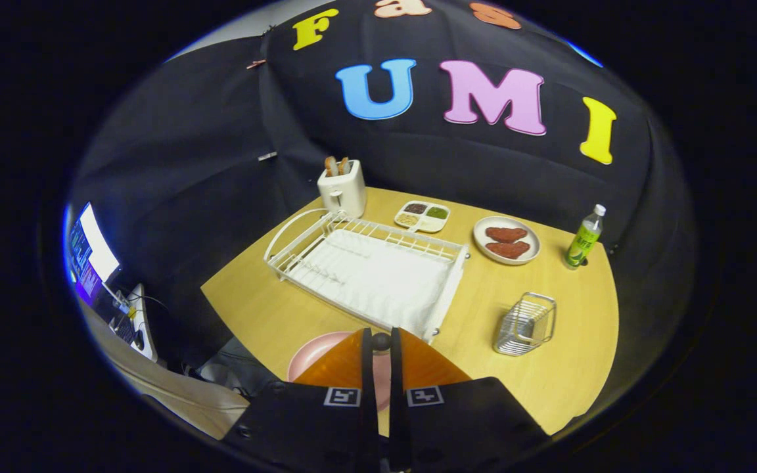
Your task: Take the plate from the dish rack, then take the spoon from the basket and place it into the plate.
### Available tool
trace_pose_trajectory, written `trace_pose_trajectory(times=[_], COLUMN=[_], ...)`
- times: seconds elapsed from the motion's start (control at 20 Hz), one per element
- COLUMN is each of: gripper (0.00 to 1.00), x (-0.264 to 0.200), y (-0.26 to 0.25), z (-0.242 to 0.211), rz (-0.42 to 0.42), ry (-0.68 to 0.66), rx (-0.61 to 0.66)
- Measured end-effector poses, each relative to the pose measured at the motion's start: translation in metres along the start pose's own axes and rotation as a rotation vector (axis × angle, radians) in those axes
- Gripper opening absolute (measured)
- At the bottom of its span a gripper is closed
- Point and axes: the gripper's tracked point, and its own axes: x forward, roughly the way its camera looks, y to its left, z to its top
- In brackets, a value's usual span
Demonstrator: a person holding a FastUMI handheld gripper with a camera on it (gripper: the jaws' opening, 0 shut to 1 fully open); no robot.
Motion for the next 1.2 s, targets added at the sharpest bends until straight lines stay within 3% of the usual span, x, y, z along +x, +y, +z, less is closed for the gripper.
trace_pose_trajectory(times=[0.35,0.9,1.1,1.2], gripper=[0.11,0.11,0.19,0.31], x=[0.049,0.052,0.053,0.054], y=[0.042,0.034,0.024,0.021], z=[-0.033,-0.082,-0.089,-0.084], rz=[0.053,0.031,-0.018,-0.028], ry=[0.039,0.147,0.165,0.155], rx=[-0.043,-0.049,-0.03,-0.02])
